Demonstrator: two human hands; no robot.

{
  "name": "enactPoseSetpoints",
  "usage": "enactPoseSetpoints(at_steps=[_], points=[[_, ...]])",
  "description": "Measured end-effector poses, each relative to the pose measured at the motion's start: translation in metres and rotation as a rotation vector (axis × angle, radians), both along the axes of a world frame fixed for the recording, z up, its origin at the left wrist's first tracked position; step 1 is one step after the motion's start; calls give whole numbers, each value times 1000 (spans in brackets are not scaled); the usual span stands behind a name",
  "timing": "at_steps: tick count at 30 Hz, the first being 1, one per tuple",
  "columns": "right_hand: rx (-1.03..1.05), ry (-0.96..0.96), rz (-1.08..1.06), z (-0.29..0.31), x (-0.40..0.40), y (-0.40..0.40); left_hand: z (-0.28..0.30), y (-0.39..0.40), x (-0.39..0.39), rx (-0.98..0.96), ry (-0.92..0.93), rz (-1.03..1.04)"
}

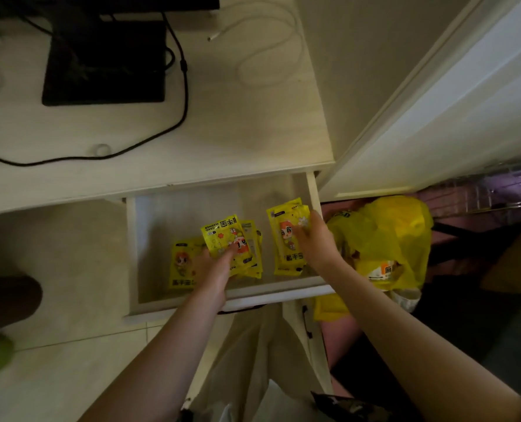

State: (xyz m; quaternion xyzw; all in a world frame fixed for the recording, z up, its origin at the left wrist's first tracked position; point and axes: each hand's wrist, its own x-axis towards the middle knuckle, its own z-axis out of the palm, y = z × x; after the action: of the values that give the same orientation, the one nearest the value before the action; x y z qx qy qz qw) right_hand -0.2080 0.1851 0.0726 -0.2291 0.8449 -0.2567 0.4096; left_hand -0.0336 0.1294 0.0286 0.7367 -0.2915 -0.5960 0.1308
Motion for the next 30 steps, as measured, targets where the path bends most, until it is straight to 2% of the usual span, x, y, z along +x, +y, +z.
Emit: enactPoseSetpoints(at_steps=[7, 15, 19, 24, 30], points=[[126, -1, -7, -48, -2, -15, -43, -10, -15, 61, -35, -81], [197, -129, -18, -87, 0, -22, -72, -9, -24, 143, -94, -220], [225, -103, -37, -100, -2, -20, -80, -12, -17, 87, -187, -294], [254, -137, 16, -107, -4, -13, -82, -15, -14, 27, -233, -446], [355, -89, 97, -105, -4, -12, -73, -20, -11, 11, -371, -585]])
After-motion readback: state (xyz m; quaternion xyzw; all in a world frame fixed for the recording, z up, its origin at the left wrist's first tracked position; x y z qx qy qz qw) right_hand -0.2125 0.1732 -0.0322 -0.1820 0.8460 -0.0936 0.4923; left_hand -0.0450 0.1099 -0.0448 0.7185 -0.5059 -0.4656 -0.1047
